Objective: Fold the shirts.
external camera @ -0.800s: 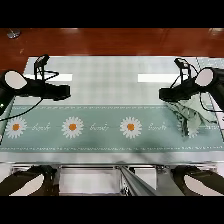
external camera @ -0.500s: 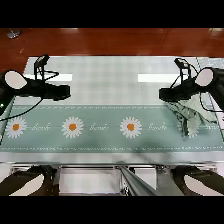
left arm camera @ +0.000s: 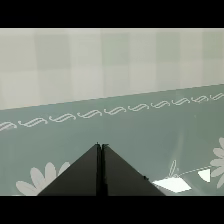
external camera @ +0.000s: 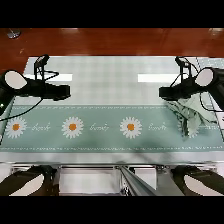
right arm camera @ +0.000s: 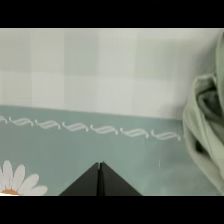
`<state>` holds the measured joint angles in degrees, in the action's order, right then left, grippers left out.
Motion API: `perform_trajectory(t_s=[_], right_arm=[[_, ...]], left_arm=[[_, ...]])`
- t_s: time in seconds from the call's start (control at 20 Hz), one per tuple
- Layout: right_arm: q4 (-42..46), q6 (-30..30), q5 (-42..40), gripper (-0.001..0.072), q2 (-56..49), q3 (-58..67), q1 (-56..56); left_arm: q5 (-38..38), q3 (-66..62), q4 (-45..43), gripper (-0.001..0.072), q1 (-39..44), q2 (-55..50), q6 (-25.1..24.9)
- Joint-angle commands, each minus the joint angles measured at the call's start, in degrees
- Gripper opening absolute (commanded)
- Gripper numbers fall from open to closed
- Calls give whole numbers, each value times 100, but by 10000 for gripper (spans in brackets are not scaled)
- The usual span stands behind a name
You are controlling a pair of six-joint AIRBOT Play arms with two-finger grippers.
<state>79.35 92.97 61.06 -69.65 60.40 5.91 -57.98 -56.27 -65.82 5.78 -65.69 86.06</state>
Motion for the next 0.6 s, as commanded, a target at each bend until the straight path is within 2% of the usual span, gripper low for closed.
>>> perform_trajectory(t_s=[0.0, 0.15, 0.2, 0.25, 0.3, 0.35, 0.4, 0.45, 0.55], right_arm=[[48, 0, -505, 38, 0, 0, 2], [144, -4, -798, 39, -2, 0, 2], [367, 4, -997, 72, -2, 0, 2], [632, 17, -1187, 293, -2, 0, 2], [981, 118, -1427, 613, -2, 0, 0], [1429, 302, -1554, 630, 0, 39, -26], [1987, 549, -1408, 630, 0, 197, -129], [2472, 774, -1130, 630, 39, 374, -293], [3222, 861, -636, 629, 271, 492, -876]], left_arm=[[291, 2, 0, 21, -4, -9, -2], [562, 2, 0, 21, -4, -13, -2], [638, 2, 0, 21, -4, -15, -2], [835, 2, -4, 22, -7, -37, -4], [1097, 2, -4, 63, -7, -72, -2], [1287, 2, -7, 354, -7, -109, -4], [1399, -7, -28, 697, -13, -133, 13], [1220, -107, -177, 705, -63, -136, -35], [315, -466, -649, 703, -273, -116, -28]])
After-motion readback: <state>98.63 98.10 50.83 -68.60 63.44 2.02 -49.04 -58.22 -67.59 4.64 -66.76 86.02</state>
